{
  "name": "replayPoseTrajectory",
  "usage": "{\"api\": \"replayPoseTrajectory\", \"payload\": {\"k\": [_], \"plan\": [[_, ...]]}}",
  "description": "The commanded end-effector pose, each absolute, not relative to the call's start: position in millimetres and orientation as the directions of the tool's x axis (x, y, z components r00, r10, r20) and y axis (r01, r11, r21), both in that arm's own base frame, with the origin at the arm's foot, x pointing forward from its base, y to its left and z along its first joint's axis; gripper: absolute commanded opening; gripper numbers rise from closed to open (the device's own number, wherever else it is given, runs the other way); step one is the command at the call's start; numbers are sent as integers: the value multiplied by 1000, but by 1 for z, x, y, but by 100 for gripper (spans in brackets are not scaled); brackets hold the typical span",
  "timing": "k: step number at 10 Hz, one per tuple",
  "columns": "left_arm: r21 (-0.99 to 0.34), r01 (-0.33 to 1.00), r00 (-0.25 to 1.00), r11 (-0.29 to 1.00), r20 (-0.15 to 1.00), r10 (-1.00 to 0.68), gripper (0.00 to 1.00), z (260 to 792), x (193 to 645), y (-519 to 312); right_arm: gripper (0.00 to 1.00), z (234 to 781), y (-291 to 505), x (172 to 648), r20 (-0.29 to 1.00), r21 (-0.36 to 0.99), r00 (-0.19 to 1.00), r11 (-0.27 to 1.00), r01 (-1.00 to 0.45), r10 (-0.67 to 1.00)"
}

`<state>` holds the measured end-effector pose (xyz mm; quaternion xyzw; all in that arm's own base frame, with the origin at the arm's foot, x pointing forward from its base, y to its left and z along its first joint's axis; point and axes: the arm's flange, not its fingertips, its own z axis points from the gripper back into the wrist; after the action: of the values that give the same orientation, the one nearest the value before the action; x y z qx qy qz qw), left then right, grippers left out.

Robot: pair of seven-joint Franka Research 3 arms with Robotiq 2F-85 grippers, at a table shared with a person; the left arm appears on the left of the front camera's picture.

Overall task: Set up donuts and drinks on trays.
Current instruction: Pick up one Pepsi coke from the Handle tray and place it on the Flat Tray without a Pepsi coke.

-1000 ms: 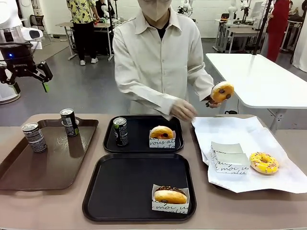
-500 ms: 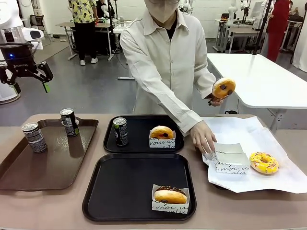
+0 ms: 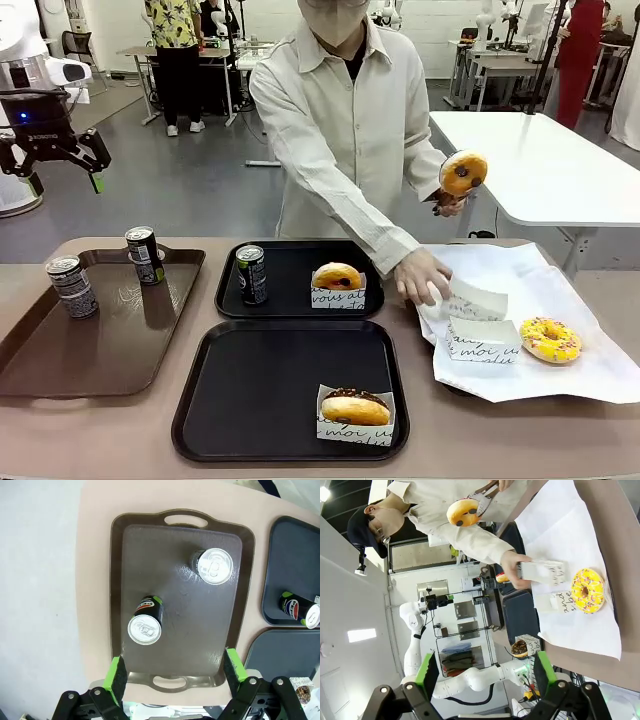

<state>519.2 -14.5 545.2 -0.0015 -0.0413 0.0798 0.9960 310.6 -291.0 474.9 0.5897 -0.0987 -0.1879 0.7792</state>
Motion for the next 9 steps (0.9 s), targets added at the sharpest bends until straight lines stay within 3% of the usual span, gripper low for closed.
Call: {"api": "replayPoseTrajectory", "payload": {"k": [1, 9], "plan": [[-8, -117, 987, 993, 114, 117, 100, 537, 513, 0, 100, 476, -291, 311, -61, 961, 910, 222, 164, -409], [-10, -109, 983, 994, 145, 109, 100, 491, 472, 24, 100, 476, -291, 311, -61, 961, 910, 222, 164, -409]]}}
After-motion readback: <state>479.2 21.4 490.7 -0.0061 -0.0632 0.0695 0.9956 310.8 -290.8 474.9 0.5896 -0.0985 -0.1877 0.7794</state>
